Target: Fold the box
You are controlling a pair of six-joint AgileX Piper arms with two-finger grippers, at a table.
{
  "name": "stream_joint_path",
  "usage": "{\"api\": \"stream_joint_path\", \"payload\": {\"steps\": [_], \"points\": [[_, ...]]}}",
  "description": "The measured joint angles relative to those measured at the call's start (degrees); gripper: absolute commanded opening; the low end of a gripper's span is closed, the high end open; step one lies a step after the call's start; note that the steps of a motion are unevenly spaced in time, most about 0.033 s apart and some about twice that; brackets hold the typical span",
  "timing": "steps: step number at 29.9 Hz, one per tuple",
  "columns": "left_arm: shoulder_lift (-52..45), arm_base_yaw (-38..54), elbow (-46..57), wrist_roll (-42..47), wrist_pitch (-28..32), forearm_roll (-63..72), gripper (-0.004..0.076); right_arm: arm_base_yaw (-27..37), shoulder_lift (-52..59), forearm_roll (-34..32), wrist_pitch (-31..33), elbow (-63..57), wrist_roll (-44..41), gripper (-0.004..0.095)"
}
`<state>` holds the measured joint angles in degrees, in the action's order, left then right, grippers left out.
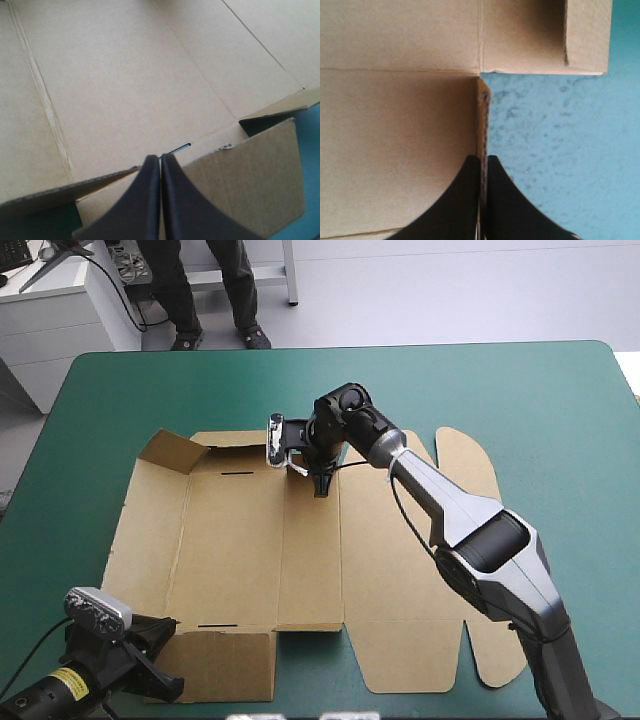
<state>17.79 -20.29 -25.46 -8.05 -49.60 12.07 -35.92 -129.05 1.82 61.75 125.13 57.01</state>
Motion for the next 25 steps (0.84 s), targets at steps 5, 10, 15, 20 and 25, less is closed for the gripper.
{"api": "stream_joint_path", "payload": {"steps": [5,10,15,20,25], "points": [[0.00,0.00,0.00,0.00,0.00,0.00,-0.0008,0.00,0.00,-0.21,0.13,0.00,-0.78,0.0129],[0.00,0.00,0.00,0.00,0.00,0.00,-0.0008,0.00,0.00,-0.85,-0.16,0.00,-4.27,0.0362],[0.00,0.00,0.00,0.05,0.00,0.00,-0.0008,0.40,0.40,-1.03,0.43,0.00,-5.12,0.0357],[0.00,0.00,0.00,0.05,0.00,0.00,-0.0008,4.97,4.75,-1.03,3.74,0.00,-7.86,0.0327],[0.00,0.00,0.00,0.05,0.00,0.00,-0.0008,14.78,12.60,-1.82,5.49,0.00,-17.48,0.0244]]}}
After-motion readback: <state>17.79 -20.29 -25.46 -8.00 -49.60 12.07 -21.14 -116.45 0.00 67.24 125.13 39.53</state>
